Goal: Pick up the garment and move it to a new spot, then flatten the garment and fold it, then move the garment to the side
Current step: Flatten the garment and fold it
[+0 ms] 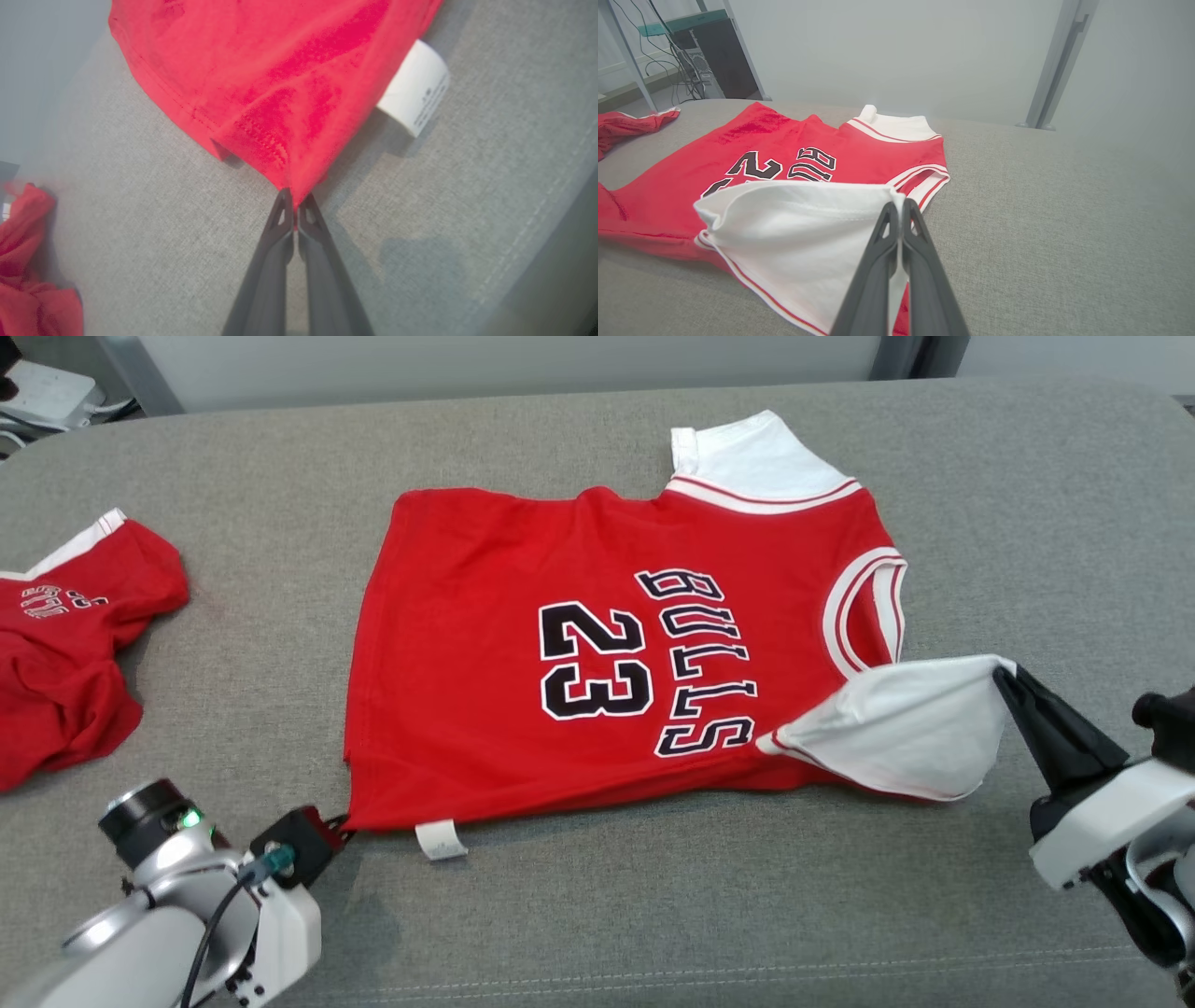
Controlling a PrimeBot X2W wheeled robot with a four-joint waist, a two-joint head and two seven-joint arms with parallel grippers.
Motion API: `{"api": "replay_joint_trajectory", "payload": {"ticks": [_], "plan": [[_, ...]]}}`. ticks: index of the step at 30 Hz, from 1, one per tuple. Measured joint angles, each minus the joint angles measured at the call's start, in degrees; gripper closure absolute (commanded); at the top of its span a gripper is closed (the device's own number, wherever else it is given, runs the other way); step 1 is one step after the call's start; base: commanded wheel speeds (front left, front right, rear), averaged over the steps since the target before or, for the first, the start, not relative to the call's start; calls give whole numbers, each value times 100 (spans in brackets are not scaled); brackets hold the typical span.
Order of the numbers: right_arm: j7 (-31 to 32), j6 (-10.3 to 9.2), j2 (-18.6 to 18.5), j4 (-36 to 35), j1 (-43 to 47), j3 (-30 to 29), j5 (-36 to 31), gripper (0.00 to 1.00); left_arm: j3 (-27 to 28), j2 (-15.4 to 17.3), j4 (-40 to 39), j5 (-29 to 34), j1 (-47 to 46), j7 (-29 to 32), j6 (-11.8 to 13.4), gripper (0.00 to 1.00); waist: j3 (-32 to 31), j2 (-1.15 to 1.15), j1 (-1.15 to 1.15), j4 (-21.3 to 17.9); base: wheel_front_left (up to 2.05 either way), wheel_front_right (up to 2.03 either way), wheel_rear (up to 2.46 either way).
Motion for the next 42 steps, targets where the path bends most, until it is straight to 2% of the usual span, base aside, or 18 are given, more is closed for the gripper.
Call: {"api": "replay_joint_trajectory", "payload": {"ticks": [2,7,8,14,23,34,35,36,37,38,42], "plan": [[51,0,171,275,-353,-131,-219,100,-590,230,-168,-396,-671,170,0,100,170,0,0,46,0,0,0],[55,0,336,644,-843,-189,-508,100,-1466,537,-370,-1105,-1653,463,0,100,456,0,0,93,0,0,0],[55,0,401,768,-995,-187,-564,100,-1816,659,-442,-1347,-2026,555,0,100,553,0,0,104,0,0,0],[42,0,571,1178,-1434,-152,-665,100,-2483,801,-443,-2060,-3004,597,0,100,791,0,0,89,0,0,0],[-143,0,772,1669,-1868,-55,-668,100,-2635,784,-156,-2271,-3314,578,0,100,1023,0,0,-32,0,0,0],[-266,0,991,2134,-2215,142,-667,100,-2639,437,506,-2277,-3314,198,0,100,1114,0,0,-119,0,0,0],[-275,0,1006,2175,-2240,149,-667,100,-2638,412,573,-2304,-3314,109,0,71,1106,0,0,-114,0,0,0],[-296,0,1034,2254,-2277,120,-667,100,-2637,372,676,-2317,-3314,18,0,29,1095,0,0,-109,0,0,0],[-310,0,1057,2307,-2296,74,-667,65,-2638,333,779,-2354,-3314,-53,0,0,1079,0,0,-106,0,0,0],[-310,0,1082,2368,-2301,21,-667,0,-2631,298,883,-2432,-3314,-160,0,0,1059,0,0,-102,0,0,0],[-312,0,1183,2364,-2285,-443,-870,0,-2441,182,1337,-2669,-3299,-692,24,0,950,0,0,-95,0,0,0]]}}
